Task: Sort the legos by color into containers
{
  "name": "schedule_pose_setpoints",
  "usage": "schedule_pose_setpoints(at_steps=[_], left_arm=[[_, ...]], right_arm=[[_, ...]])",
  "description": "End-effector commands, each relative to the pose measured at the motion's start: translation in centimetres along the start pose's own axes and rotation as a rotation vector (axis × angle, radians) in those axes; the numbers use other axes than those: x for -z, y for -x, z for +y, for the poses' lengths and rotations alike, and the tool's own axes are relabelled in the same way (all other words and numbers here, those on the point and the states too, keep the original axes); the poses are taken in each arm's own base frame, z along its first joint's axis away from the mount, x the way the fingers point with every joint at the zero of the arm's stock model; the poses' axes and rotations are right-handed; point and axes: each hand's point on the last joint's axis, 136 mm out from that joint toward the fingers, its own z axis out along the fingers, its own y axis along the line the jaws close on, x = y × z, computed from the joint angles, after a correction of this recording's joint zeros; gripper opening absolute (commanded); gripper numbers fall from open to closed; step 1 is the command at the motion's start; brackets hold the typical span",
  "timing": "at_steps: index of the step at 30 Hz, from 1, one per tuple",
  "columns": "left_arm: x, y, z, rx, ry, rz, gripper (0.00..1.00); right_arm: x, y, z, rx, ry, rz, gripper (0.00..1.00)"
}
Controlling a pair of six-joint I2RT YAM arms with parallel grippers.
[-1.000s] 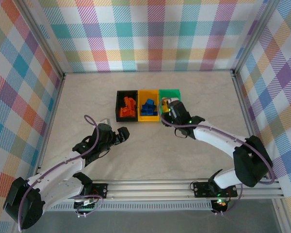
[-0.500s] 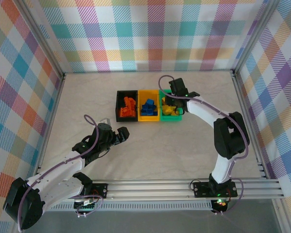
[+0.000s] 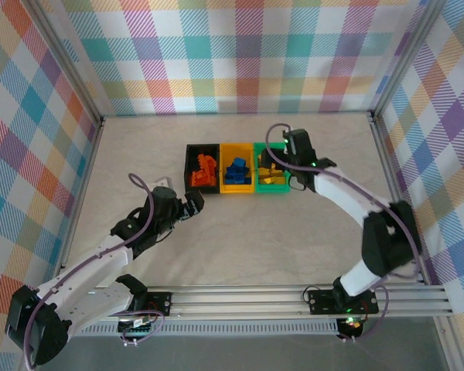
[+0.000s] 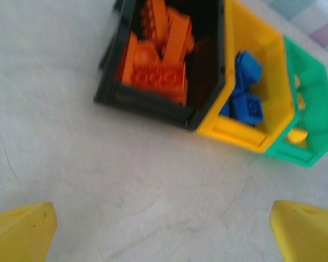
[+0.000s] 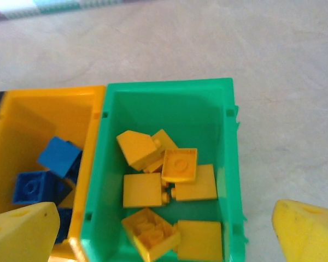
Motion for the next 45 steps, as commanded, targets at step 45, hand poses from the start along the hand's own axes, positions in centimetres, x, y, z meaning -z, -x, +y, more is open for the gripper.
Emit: schedule_pose_setpoints(at_steps=[45], left_arm=[[-9.9, 8.5, 15.8, -0.359, 0.349, -0.384, 1.0]], right_arm=[[0.0, -5.9, -16.0, 0.124, -0.185, -0.37, 1.0]])
